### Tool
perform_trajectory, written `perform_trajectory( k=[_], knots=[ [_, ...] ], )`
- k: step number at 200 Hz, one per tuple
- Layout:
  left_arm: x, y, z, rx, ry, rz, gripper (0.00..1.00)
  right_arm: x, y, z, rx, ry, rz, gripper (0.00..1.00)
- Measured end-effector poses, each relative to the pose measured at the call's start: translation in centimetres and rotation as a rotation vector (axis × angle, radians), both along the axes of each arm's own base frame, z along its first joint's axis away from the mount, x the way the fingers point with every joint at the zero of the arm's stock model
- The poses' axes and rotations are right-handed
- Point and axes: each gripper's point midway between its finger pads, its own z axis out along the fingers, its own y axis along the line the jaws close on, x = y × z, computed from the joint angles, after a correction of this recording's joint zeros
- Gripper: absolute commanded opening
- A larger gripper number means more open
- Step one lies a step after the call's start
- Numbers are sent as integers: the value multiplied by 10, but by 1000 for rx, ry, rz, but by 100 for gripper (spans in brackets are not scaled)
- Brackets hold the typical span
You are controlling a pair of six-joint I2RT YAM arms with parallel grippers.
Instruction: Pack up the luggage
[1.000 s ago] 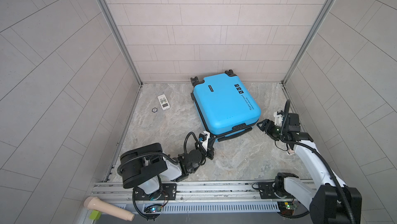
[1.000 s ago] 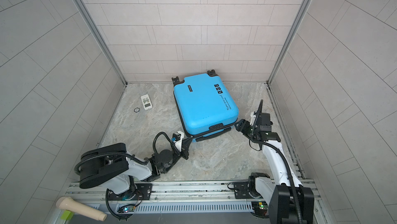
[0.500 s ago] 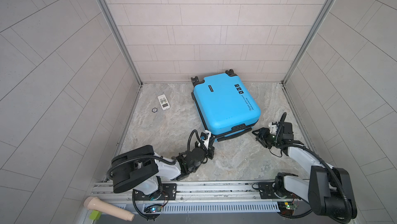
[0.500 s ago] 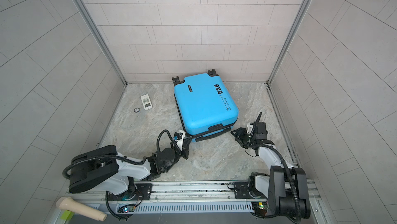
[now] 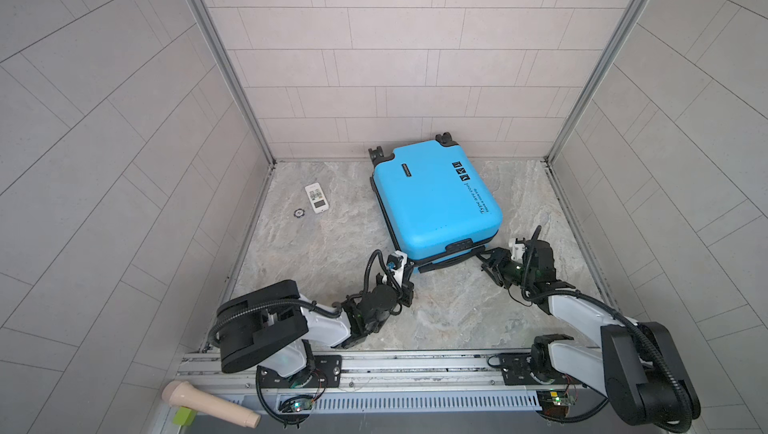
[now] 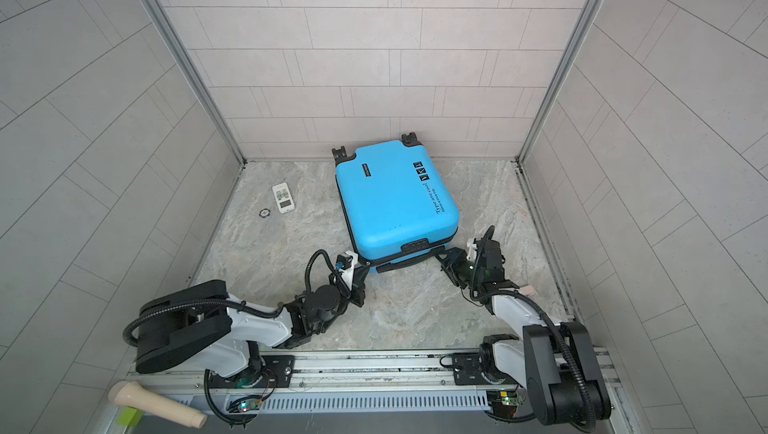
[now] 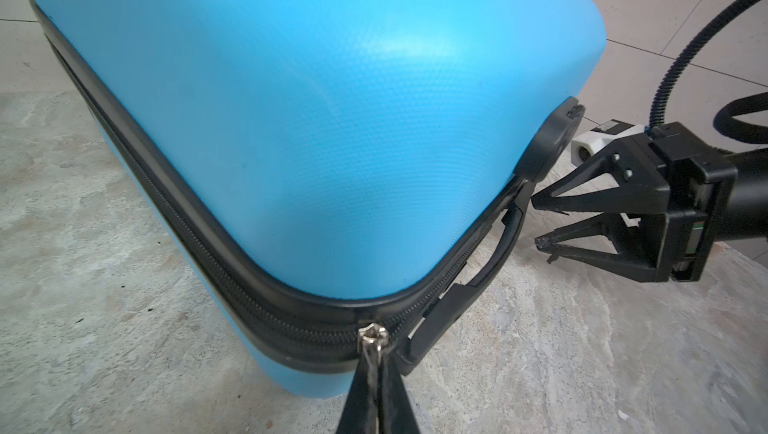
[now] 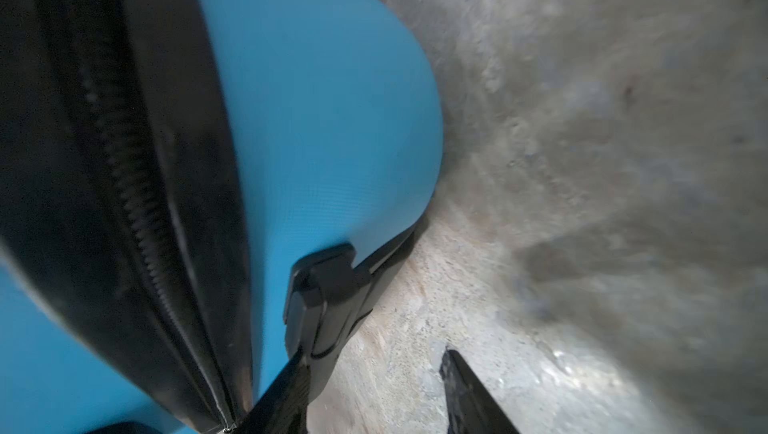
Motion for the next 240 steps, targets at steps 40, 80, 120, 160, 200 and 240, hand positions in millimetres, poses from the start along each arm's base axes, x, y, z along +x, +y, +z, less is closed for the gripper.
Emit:
perform_trajectory(
  k=[40, 80, 120, 160, 200, 240],
  knots=[
    [1, 0, 0, -5, 3, 6, 0, 8, 4, 16, 8, -65, -28, 52],
    [1, 0, 0, -5, 3, 6, 0, 10, 5, 21, 10, -89, -47, 52],
    [1, 0, -1, -7, 4, 7, 0, 13, 12, 14, 37, -78, -40, 51],
    [2, 2, -1, -6, 5, 15, 0, 15, 23, 2, 45, -48, -30, 46],
    [2, 2, -2, -9, 9, 14, 0, 17, 25, 4, 43, -63, -41, 40],
    [3, 2, -3, -10, 12, 16, 0, 21, 26, 4, 60, -70, -55, 8]
  ],
)
